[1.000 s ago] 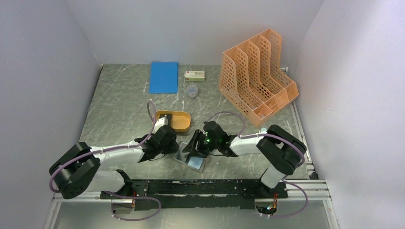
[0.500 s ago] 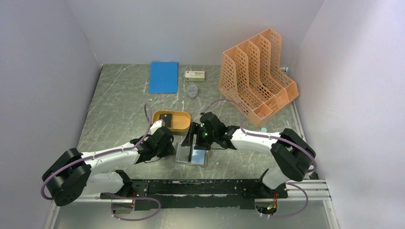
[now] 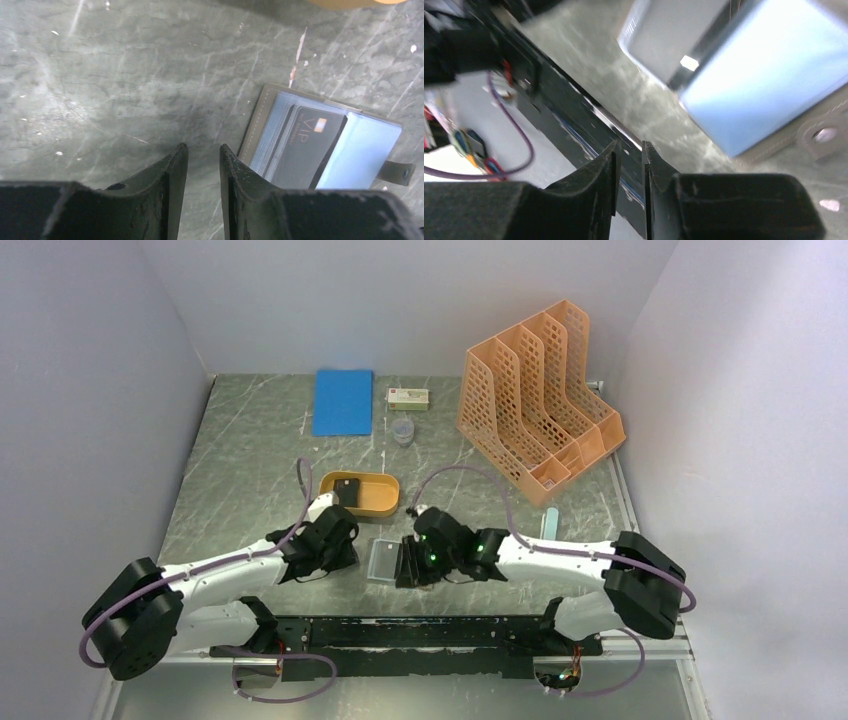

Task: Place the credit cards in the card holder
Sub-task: Insert the credit card into the card holder.

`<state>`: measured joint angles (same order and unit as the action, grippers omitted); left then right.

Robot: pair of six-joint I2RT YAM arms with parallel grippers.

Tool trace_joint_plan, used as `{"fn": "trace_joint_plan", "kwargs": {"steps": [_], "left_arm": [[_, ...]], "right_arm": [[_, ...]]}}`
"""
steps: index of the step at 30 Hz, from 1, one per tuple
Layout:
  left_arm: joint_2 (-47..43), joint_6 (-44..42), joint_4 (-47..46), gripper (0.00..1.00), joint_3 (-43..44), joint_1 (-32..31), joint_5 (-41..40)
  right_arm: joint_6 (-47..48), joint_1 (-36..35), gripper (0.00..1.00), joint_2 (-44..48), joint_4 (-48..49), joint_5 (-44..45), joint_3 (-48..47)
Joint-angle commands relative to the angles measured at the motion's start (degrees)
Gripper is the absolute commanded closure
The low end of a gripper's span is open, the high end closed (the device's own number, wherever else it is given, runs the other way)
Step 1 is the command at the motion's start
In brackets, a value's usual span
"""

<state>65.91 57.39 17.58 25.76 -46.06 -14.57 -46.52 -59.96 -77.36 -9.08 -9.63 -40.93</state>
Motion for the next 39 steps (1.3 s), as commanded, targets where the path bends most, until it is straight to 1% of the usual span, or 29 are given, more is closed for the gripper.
{"fn": "trace_joint_plan", "kwargs": {"steps": [1,4,8,12,14,16,18,22,24,26,28,31,35,39], "left_arm": [[-0.3,-2.6,4.8,0.64,-1.2,1.5,-2.6],[0.0,-3.5,5.0,0.64,-0.8,1.8,-2.8],[1.0,-4.5,3.9,0.64,-0.5,2.0,-1.9],[2.9,-5.5,2.7,0.65,-0.1,1.9,0.1],[3.2,-5.7,1.9,0.65,-0.3,1.9,0.7],[3.4,-5.9,1.0,0.66,-0.8,2.0,1.3],[3.7,-5.9,0.5,0.66,-1.0,1.9,1.6],[4.8,-6.3,0.0,0.66,-0.8,1.9,1.6],[5.1,-6.3,-0.6,0.66,-0.7,1.9,1.9],[5.5,-6.1,-1.3,0.66,-0.8,2.0,2.2],[5.8,-5.8,-2.1,0.67,-1.3,2.0,2.7],[6.1,-5.3,-2.9,0.67,-1.9,2.0,3.5],[6.2,-5.2,-3.6,0.68,-2.5,1.9,3.9],[6.1,-4.9,-3.7,0.68,-3.0,1.9,4.1]], "right_arm": [[1.0,-3.1,0.76,-1.3,0.1,-0.2,4.8],[0.3,-3.5,0.78,-2.6,1.8,0.1,6.6],[0.1,-3.5,0.79,-6.0,2.8,2.2,6.3],[-1.6,-3.5,0.80,-8.5,-0.8,8.6,4.6],[-2.8,-3.0,0.81,-7.6,-2.2,12.5,4.6],[-3.1,-2.2,0.81,-6.3,-2.7,14.5,5.0],[-1.7,-2.3,0.81,-4.8,-2.4,15.0,4.7],[2.4,-2.5,0.81,-0.5,-0.6,11.5,3.8],[3.7,-2.5,0.81,1.8,-1.3,12.4,2.7],[4.0,-2.4,0.82,2.2,-2.4,14.2,0.9],[3.4,-2.3,0.85,0.7,-4.0,17.2,-1.1],[2.1,-1.7,0.93,-4.5,-6.9,20.5,-5.1],[0.9,-1.6,1.00,-10.6,-6.8,21.3,-8.2],[0.0,-1.6,1.00,-15.0,-8.2,23.2,-10.5]]}}
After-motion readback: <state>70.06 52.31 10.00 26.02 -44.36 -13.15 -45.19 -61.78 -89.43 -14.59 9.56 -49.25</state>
